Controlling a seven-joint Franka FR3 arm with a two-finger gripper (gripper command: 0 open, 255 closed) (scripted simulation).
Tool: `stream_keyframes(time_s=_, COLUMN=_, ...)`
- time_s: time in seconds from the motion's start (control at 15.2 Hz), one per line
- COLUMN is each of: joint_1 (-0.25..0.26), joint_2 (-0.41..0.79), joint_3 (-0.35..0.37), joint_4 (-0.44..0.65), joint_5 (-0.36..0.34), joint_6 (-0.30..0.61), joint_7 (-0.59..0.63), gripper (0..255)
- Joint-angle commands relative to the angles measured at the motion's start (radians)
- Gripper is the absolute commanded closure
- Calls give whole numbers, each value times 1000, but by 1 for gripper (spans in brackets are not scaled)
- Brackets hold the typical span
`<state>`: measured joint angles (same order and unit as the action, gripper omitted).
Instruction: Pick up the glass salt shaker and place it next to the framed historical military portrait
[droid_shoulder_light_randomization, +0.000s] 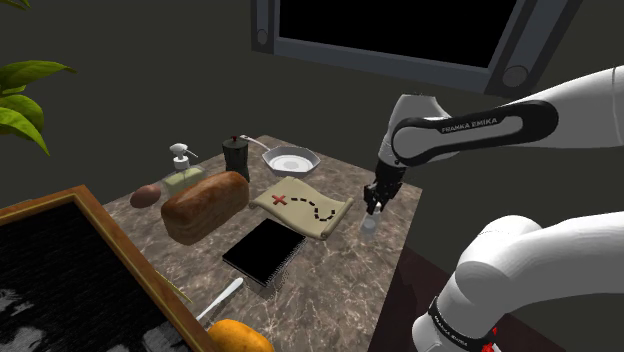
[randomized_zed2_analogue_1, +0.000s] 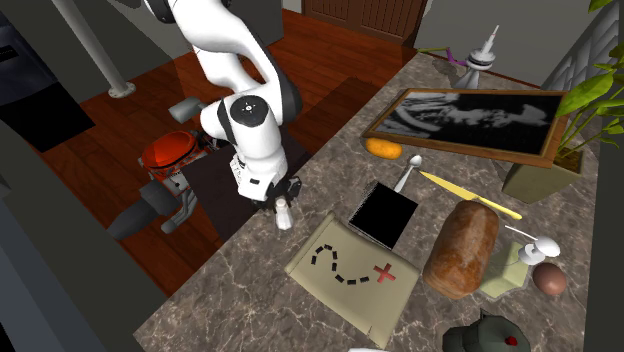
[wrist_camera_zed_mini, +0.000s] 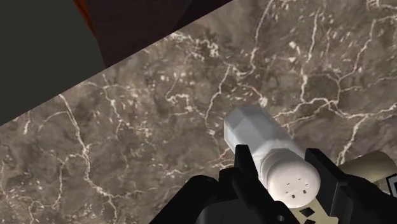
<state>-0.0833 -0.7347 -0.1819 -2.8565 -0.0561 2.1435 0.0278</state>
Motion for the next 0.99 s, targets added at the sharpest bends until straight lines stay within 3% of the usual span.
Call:
stream_keyframes(time_s=0.0, joint_1=-1, joint_2=-17, joint_3=3, joint_4=18, joint_5=1, joint_6=-36, joint_7=2, gripper=255)
stream_keyframes(time_s=0.92, joint_1=4, joint_2=-79, joint_3=24, joint_4=175, joint_5=14, joint_6=-253, joint_7=14, gripper=255)
